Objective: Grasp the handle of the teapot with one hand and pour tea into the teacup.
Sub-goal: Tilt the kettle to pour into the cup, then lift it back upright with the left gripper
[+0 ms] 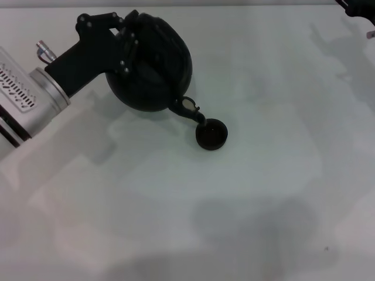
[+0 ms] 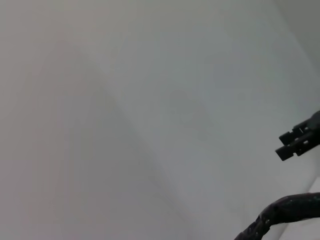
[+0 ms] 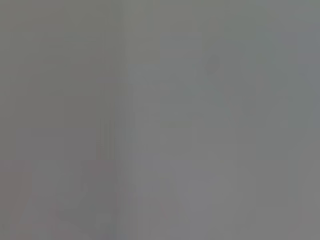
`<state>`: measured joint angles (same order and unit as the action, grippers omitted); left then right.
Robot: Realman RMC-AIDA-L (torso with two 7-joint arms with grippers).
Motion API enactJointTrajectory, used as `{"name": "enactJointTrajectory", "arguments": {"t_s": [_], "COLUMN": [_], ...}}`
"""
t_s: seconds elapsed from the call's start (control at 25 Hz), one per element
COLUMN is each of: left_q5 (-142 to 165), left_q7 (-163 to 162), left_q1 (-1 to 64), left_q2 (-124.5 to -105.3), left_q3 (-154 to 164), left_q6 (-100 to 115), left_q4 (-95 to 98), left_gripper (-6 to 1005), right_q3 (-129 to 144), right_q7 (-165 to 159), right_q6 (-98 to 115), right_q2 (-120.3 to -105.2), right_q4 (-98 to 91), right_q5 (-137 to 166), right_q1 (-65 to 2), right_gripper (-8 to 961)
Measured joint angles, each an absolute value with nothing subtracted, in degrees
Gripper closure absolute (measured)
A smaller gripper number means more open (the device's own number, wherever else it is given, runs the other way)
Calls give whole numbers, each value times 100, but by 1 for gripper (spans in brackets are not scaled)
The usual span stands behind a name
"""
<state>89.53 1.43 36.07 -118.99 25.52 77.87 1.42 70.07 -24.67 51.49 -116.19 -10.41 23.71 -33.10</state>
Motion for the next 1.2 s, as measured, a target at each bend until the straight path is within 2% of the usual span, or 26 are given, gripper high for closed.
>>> {"name": "enactJointTrajectory", "arguments": {"t_s": [1.2], "left_q5": [8955], "left_q7": [757], "left_q1": [4037], "left_q2": [-11949], "left_q3": [2722], "left_q6": [7116], "left_q4": [189], "left_gripper": [904], "right_q3": [7114], "right_q7": [-2742], "right_q6": [5177], "right_q2": [-11619], "right_q4": [-949], "right_q5": [2373], "right_q1": [-3243], "right_gripper": [108]}}
